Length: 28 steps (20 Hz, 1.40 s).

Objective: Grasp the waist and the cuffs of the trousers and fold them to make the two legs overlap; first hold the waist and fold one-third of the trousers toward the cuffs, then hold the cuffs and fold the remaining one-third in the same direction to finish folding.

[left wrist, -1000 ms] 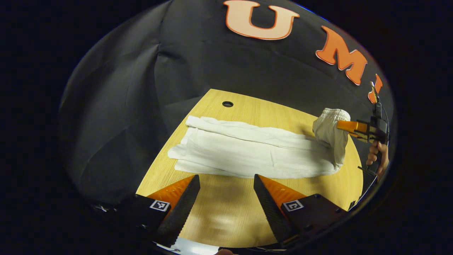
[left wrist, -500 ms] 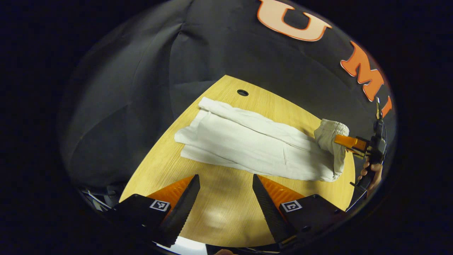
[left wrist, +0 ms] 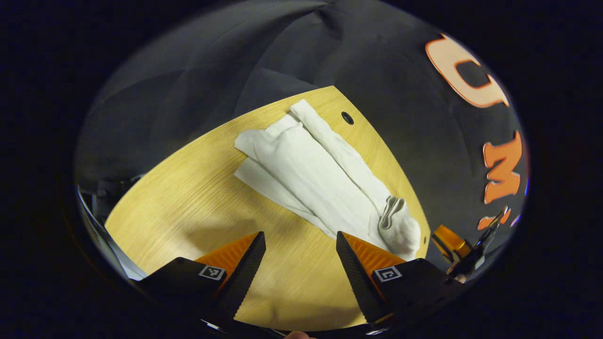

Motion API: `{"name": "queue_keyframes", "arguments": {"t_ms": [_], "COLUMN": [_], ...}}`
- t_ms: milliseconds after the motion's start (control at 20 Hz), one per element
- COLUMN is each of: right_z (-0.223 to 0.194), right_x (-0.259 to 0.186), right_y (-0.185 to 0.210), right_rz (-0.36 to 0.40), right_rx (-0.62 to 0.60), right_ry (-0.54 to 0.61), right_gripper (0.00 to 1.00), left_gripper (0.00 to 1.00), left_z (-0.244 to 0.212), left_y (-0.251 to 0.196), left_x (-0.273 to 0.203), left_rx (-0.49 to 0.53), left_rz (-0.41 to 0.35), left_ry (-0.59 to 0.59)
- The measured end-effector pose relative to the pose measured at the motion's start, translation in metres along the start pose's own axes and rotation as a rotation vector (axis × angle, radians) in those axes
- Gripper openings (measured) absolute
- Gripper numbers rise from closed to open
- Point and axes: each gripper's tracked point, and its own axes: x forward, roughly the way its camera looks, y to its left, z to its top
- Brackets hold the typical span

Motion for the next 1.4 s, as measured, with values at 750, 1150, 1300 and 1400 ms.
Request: {"name": "queue_keyframes", "arguments": {"t_ms": [750, 1150, 1300, 1400], "right_z": [0.044, 0.041, 0.03, 0.026], "right_x": [-0.1, -0.14, -0.148, -0.156], "right_y": [-0.089, -0.135, -0.142, -0.148], "right_rz": [-0.181, -0.276, -0.296, -0.311], "right_rx": [0.049, 0.118, 0.132, 0.139], "right_ry": [-0.172, -0.216, -0.201, -0.202], "right_gripper": [0.87, 0.88, 0.88, 0.88], "left_gripper": [0.96, 0.94, 0.92, 0.88], "left_z": [0.034, 0.052, 0.063, 0.062], "left_y": [0.006, -0.02, -0.023, -0.022], "left_x": [0.064, 0.09, 0.101, 0.103], "left_rx": [-0.36, -0.396, -0.455, -0.459], "left_rz": [-0.173, -0.279, -0.326, -0.324], "left_ry": [-0.042, -0.076, -0.117, -0.119]}}
